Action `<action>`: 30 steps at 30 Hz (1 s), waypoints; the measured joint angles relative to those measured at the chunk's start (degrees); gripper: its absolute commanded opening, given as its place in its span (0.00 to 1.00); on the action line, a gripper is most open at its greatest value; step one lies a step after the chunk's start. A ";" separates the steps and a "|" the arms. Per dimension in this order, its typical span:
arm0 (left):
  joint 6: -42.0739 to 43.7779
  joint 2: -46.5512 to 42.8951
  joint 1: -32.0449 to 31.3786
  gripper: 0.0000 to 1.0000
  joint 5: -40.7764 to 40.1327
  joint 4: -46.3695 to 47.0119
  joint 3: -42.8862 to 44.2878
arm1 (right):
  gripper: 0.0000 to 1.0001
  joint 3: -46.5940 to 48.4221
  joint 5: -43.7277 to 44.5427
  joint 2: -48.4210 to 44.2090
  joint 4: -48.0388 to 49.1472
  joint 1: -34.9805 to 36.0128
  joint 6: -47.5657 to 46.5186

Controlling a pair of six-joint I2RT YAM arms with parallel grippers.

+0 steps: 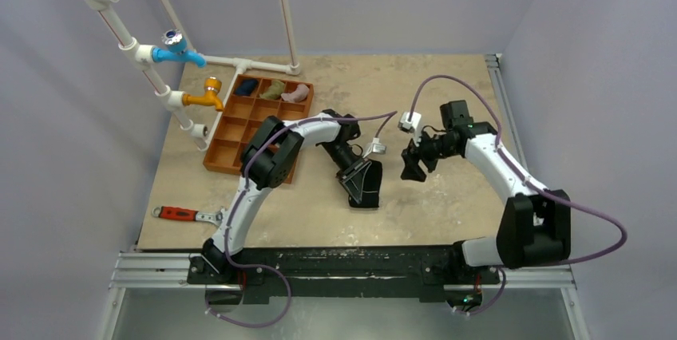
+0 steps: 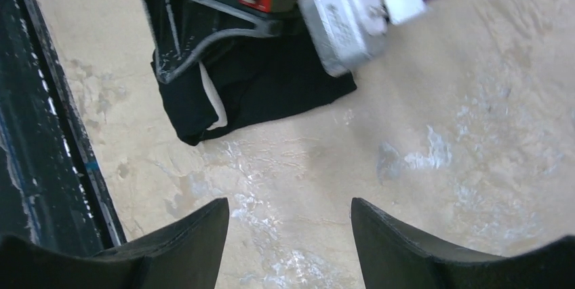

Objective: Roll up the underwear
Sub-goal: Roll the underwear to the center of the board.

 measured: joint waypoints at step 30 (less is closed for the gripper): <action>1.62 9.77 2.69 0.00 8.50 -11.45 10.23 | 0.67 -10.82 34.88 1.49 23.65 40.85 4.17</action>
